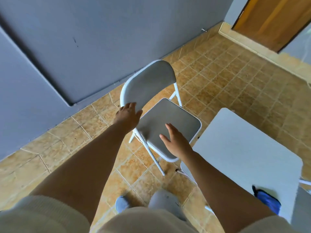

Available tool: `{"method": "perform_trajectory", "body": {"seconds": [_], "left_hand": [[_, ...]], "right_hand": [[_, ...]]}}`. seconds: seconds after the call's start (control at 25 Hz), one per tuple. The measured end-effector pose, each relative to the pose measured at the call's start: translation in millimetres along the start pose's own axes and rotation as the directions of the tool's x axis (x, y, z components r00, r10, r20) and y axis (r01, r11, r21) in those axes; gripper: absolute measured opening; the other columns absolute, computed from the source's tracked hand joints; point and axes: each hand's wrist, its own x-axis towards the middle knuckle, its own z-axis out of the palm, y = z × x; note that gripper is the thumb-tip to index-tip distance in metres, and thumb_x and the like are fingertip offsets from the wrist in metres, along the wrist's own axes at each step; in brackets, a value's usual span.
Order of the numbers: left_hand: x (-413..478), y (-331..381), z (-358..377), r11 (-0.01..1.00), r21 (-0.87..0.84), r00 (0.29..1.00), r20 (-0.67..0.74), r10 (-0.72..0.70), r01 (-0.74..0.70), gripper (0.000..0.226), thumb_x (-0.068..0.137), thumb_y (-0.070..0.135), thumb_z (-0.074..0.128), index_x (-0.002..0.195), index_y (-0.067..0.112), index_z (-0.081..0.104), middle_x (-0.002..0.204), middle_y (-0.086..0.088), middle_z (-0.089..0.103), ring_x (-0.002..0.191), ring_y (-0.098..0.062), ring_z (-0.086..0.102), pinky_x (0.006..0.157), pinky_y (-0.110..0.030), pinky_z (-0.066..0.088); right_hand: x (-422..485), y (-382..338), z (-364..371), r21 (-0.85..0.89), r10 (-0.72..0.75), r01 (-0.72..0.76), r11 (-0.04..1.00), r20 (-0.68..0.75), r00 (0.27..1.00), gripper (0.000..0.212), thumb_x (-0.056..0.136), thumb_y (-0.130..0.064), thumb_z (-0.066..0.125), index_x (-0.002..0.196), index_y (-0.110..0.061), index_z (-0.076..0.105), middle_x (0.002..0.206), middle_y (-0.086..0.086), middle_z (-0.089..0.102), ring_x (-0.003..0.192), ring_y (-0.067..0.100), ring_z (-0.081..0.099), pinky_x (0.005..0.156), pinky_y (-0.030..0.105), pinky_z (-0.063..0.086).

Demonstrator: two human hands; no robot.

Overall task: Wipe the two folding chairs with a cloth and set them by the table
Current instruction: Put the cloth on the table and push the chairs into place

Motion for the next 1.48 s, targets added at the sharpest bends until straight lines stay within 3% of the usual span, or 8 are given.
{"method": "perform_trajectory", "body": {"seconds": [0.2,0.56,0.72,0.8,0.96,1.12,1.36,1.48], "left_hand": [[88,-33,-23,0.994,-0.003,0.994,0.027,0.109,-0.109,0.054,0.098,0.040,0.042,0.145,0.014,0.034,0.151,-0.010,0.036,0.137,-0.034,0.034,0.111,-0.044,0.030],[233,-67,-52,0.976,0.058,0.974,0.102,0.204,-0.210,0.056,0.099,0.042,0.036,0.148,0.017,0.028,0.155,-0.005,0.029,0.142,-0.028,0.026,0.114,-0.046,0.027],[283,-62,-47,0.933,0.077,0.922,0.202,0.330,-0.350,0.056,0.100,0.040,0.035,0.150,0.016,0.025,0.156,-0.006,0.027,0.143,-0.027,0.025,0.116,-0.043,0.024],[309,-58,-39,0.909,0.038,0.885,0.249,0.393,-0.414,0.056,0.101,0.039,0.032,0.151,0.016,0.022,0.157,-0.006,0.024,0.144,-0.026,0.023,0.118,-0.040,0.020],[344,-56,-18,0.850,-0.056,0.785,0.358,0.506,-0.523,0.060,0.101,0.042,0.030,0.152,0.014,0.016,0.158,-0.009,0.020,0.145,-0.026,0.021,0.117,-0.039,0.020],[364,-54,2,0.807,-0.157,0.708,0.404,0.579,-0.570,0.061,0.102,0.041,0.029,0.153,0.015,0.009,0.159,-0.006,0.017,0.145,-0.025,0.020,0.116,-0.039,0.021],[396,-36,24,0.739,-0.282,0.665,0.321,0.674,-0.612,0.062,0.102,0.040,0.027,0.153,0.016,0.003,0.160,-0.008,0.014,0.145,-0.025,0.020,0.115,-0.039,0.027],[402,-22,33,0.723,-0.307,0.668,0.278,0.690,-0.619,0.060,0.103,0.036,0.026,0.153,0.016,0.000,0.161,-0.005,0.004,0.148,-0.022,0.011,0.117,-0.039,0.024]], "right_hand": [[62,-36,6,0.009,0.085,-0.084,0.996,-0.034,0.996,0.067,0.096,-0.048,0.041,0.151,-0.019,0.017,0.158,0.001,0.023,0.142,0.019,0.027,0.112,0.034,0.027],[195,-105,3,0.068,0.091,-0.089,0.994,-0.030,0.995,0.068,0.096,-0.050,0.039,0.151,-0.018,0.013,0.159,-0.001,0.019,0.143,0.018,0.025,0.113,0.035,0.025],[230,-122,16,0.048,0.155,-0.153,0.987,-0.028,0.988,0.074,0.095,-0.053,0.039,0.152,-0.017,0.009,0.160,0.002,0.015,0.143,0.021,0.025,0.115,0.037,0.025],[249,-133,26,0.075,0.214,-0.207,0.975,-0.093,0.972,0.077,0.095,-0.053,0.041,0.152,-0.014,0.007,0.160,0.005,0.014,0.142,0.023,0.026,0.115,0.038,0.026],[277,-162,51,0.206,0.348,-0.304,0.930,-0.230,0.909,0.080,0.094,-0.052,0.042,0.152,-0.012,0.003,0.159,0.007,0.014,0.140,0.026,0.030,0.112,0.039,0.031],[300,-181,76,0.317,0.491,-0.391,0.864,-0.358,0.794,0.080,0.094,-0.055,0.040,0.152,-0.015,0.000,0.160,0.003,0.011,0.143,0.022,0.026,0.115,0.037,0.030],[318,-192,97,0.378,0.548,-0.399,0.835,-0.512,0.661,0.077,0.094,-0.052,0.041,0.152,-0.016,0.006,0.160,-0.001,0.013,0.143,0.018,0.026,0.113,0.032,0.029],[323,-191,102,0.395,0.563,-0.403,0.826,-0.537,0.628,0.077,0.093,-0.051,0.041,0.152,-0.015,0.008,0.159,-0.001,0.015,0.143,0.018,0.027,0.112,0.031,0.028]]}}
